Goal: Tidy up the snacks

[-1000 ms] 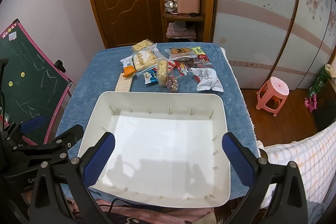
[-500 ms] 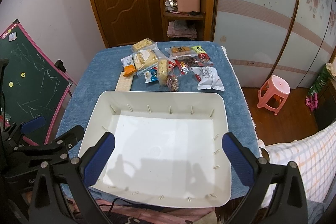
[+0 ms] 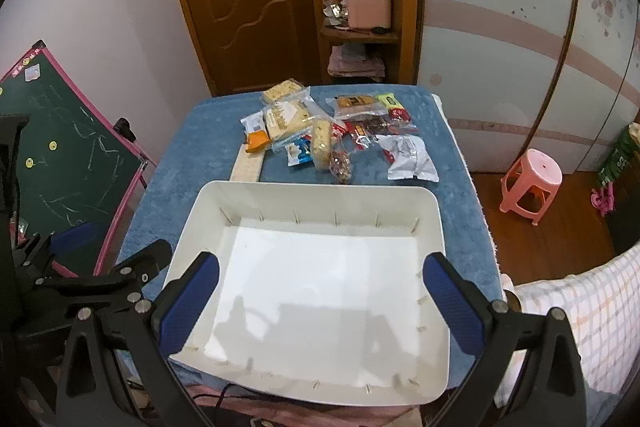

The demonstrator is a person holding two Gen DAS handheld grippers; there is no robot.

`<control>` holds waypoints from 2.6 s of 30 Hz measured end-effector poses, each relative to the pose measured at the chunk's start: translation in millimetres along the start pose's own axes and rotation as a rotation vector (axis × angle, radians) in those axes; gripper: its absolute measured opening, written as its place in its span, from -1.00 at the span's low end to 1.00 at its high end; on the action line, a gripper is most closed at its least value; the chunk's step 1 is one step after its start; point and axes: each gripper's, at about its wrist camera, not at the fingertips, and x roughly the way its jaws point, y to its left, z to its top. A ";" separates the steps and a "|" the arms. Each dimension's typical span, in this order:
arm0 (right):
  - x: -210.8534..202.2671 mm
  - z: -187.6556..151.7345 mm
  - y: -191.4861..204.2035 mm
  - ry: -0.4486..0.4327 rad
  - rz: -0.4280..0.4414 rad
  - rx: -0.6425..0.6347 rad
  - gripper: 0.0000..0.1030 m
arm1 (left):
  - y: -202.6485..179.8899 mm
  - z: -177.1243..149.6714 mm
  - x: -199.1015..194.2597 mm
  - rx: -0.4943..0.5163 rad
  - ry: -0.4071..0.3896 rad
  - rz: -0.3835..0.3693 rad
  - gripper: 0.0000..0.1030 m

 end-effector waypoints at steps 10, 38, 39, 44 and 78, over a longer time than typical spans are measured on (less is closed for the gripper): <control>3.2 21.5 0.3 -0.008 0.017 -0.017 0.99 | 4.1 23.4 0.9 0.009 -0.017 -0.001 0.97; 120.6 175.7 -23.7 0.024 0.031 -0.032 0.75 | 46.3 181.5 117.2 -0.035 0.018 -0.018 0.98; 138.8 177.7 -22.7 0.054 0.038 -0.033 0.73 | 45.1 180.9 136.6 -0.029 0.052 -0.023 0.98; 216.3 176.6 -27.8 0.184 0.067 0.017 0.50 | 38.1 171.0 218.5 0.004 0.197 0.005 0.98; 238.7 171.2 -49.7 0.224 0.169 0.102 -0.44 | 38.7 161.4 262.5 -0.107 0.345 -0.038 0.05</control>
